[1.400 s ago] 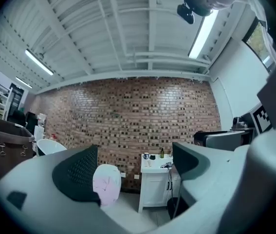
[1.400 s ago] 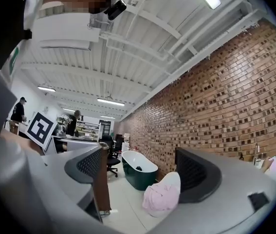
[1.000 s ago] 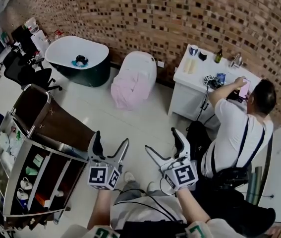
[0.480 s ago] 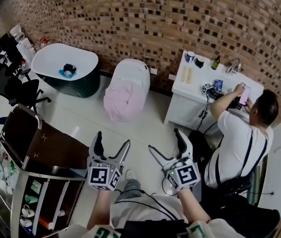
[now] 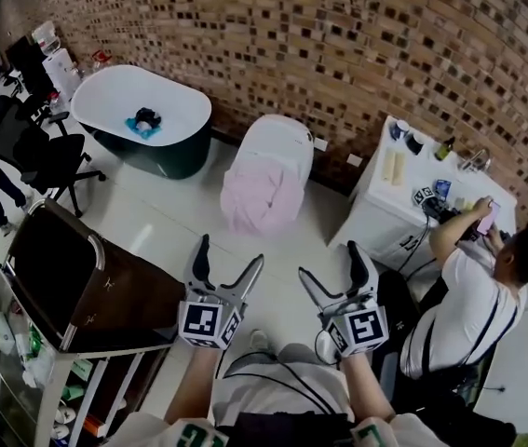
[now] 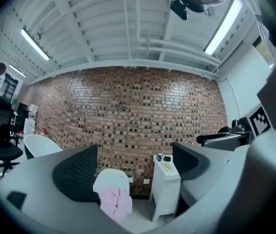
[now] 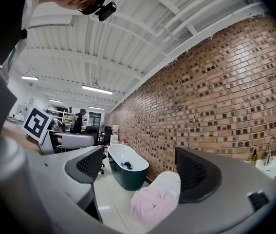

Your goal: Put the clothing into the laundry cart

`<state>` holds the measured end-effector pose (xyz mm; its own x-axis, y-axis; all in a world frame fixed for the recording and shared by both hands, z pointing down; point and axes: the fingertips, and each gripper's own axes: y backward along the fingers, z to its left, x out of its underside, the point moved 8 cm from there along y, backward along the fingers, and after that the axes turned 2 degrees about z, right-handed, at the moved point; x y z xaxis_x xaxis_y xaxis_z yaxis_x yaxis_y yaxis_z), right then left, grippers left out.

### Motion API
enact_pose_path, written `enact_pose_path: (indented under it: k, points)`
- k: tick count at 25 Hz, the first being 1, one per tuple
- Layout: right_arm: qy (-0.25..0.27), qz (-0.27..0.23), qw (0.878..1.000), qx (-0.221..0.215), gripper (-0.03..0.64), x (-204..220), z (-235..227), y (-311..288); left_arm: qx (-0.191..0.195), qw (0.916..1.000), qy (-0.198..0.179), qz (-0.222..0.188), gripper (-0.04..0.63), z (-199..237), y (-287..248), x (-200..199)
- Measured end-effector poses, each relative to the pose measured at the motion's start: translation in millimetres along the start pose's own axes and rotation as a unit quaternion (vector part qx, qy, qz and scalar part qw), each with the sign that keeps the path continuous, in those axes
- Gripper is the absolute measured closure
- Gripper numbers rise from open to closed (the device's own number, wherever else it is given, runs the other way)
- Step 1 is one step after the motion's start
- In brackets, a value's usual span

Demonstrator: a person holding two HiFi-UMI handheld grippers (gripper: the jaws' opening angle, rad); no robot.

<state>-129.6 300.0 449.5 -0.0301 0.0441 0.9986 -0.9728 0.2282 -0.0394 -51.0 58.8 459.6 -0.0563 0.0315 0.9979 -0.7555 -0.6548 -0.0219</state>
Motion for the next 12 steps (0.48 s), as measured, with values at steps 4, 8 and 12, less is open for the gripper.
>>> enact_pose_path:
  k: [4,8,12]
  points:
    - [-0.004,0.012,1.0,-0.013,0.129,6.2,4.3,-30.2,-0.003,0.9999,0.005,0.011,0.127,17.7,-9.6,7.7]
    - [-0.005,0.014,0.999,-0.035,0.129,12.4,1.9,-63.4,-0.017,0.9997,0.007,0.017,0.127,32.8,-22.8,16.2]
    - [-0.009,0.018,0.998,-0.053,0.129,22.4,-13.2,-101.6,-0.034,0.999,0.007,0.028,0.126,50.0,-49.3,23.5]
